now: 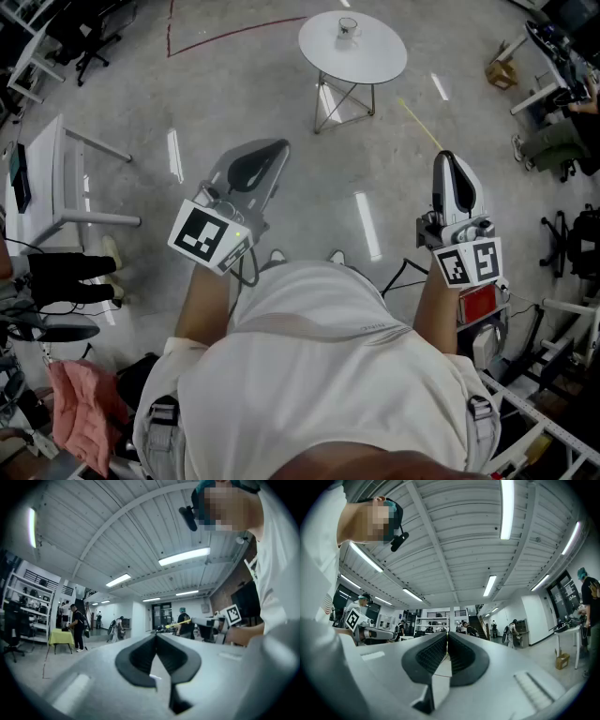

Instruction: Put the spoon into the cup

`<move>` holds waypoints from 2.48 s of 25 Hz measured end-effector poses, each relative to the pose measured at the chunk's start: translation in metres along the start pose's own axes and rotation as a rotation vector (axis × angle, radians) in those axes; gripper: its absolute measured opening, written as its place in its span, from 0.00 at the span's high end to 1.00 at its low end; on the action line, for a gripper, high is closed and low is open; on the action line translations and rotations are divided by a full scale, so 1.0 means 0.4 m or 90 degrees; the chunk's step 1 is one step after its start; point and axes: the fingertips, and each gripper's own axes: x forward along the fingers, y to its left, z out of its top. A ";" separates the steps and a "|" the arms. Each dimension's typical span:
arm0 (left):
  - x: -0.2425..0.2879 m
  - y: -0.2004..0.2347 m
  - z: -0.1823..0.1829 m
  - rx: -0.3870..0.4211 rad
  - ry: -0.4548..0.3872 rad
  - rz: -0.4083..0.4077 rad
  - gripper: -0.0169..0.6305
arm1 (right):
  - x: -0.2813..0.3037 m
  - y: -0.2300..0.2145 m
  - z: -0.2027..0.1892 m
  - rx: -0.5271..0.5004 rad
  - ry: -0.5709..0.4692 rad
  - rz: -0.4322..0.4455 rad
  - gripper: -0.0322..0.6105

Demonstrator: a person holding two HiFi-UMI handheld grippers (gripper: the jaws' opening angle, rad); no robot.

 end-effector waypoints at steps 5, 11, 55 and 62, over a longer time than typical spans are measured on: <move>0.004 0.000 0.000 0.000 0.003 0.002 0.97 | 0.003 0.002 0.003 -0.001 0.000 0.003 0.93; 0.014 0.003 -0.001 -0.002 0.000 -0.004 0.97 | 0.007 0.000 0.003 -0.008 0.002 0.003 0.93; 0.471 -0.111 -0.104 -0.012 0.030 -0.021 0.97 | -0.017 -0.493 -0.109 0.056 0.032 -0.010 0.93; 0.594 0.126 -0.100 -0.022 0.017 -0.028 0.97 | 0.222 -0.555 -0.130 0.030 0.047 -0.018 0.93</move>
